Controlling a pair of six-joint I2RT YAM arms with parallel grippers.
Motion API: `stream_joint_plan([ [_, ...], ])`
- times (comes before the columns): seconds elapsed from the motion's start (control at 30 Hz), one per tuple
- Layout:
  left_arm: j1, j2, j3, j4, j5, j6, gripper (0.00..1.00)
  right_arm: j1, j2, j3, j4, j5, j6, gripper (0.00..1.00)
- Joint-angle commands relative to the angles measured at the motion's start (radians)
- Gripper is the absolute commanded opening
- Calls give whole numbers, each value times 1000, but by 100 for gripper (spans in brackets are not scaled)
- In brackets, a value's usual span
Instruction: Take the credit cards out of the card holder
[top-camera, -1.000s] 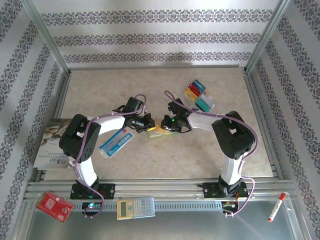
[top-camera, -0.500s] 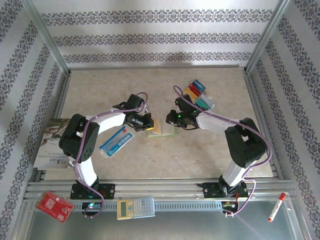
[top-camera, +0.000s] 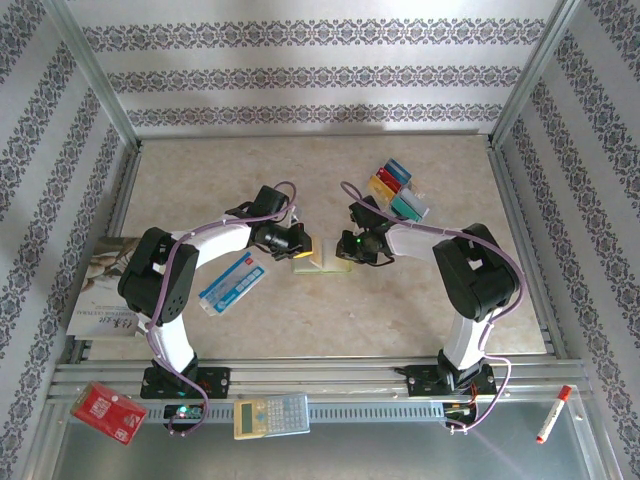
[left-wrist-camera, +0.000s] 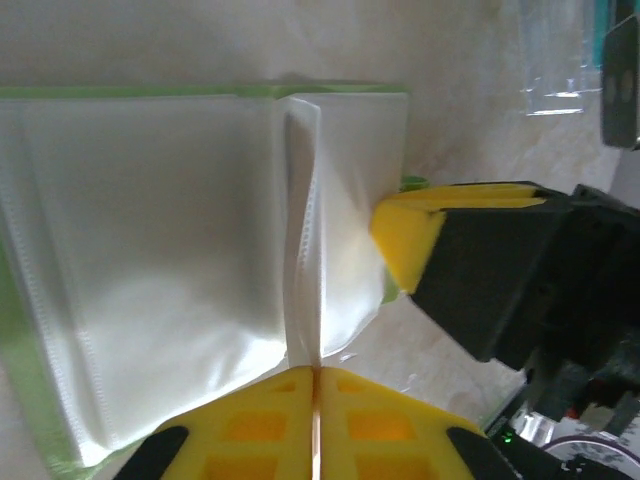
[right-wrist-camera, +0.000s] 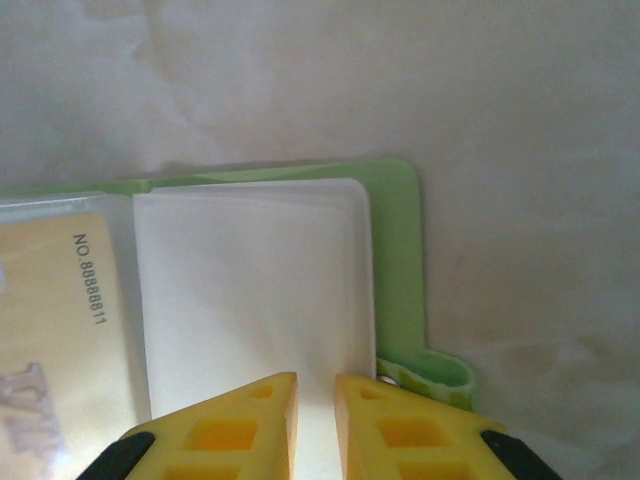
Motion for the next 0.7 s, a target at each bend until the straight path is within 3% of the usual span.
stream_joint_plan([
  [0.0, -5, 25, -26, 154, 98, -81, 18, -5, 39, -5, -34, -4, -15, 23],
  [0.27, -28, 52, -43, 312, 143, -174, 39, -19, 17, -30, -3, -17, 6, 22],
  [0.67, -76, 139, 0, 398, 109, -234, 48, -81, -214, -144, 99, 26, 66, 22],
])
